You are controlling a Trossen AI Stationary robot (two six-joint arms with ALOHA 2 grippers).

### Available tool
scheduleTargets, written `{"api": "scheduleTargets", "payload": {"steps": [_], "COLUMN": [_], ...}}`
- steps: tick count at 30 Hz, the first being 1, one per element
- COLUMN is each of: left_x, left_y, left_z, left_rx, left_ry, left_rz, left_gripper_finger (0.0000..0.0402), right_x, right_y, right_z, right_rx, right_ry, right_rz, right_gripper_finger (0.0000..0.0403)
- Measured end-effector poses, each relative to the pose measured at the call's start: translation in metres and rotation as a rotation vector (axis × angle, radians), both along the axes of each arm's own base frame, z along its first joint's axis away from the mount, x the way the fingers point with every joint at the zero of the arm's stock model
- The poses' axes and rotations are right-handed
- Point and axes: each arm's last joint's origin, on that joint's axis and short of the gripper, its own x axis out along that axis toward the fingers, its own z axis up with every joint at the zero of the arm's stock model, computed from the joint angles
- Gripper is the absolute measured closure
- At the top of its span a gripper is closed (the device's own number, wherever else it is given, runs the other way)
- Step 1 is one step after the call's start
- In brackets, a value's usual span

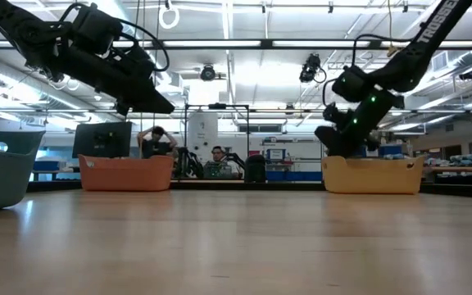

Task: Sort batteries
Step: Return to Home Position

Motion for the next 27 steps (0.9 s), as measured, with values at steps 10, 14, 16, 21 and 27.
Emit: {"api": "scheduleTargets", "payload": {"steps": [10,14,16,21,27], "left_x": [0.0,0.001,0.003,0.008,0.013], "left_y": [0.0,0.0,-0.001,-0.008,-0.018], "left_z": [0.001,0.004,0.007,0.011,0.017], "left_rx": [0.031,0.065,0.084,0.168,0.223], "left_ry": [0.01,-0.01,-0.036,-0.037,-0.081], "left_rz": [-0.008,-0.014,-0.024,-0.084,-0.139], "left_gripper_finger": [0.0305,0.0305,0.0305,0.0305,0.0305], "right_x": [-0.004,0.0,0.003,0.008,0.005], "right_y": [0.029,0.053,0.065,0.093,0.117], "right_z": [0.051,0.07,0.076,0.072,0.05], "right_rx": [-0.143,-0.191,-0.227,-0.318,-0.371], "right_ry": [-0.032,-0.053,-0.077,-0.175,-0.239], "right_rz": [0.132,0.289,0.359,0.511,0.603], "right_gripper_finger": [0.0394,0.0394,0.0394,0.0394,0.0394]}}
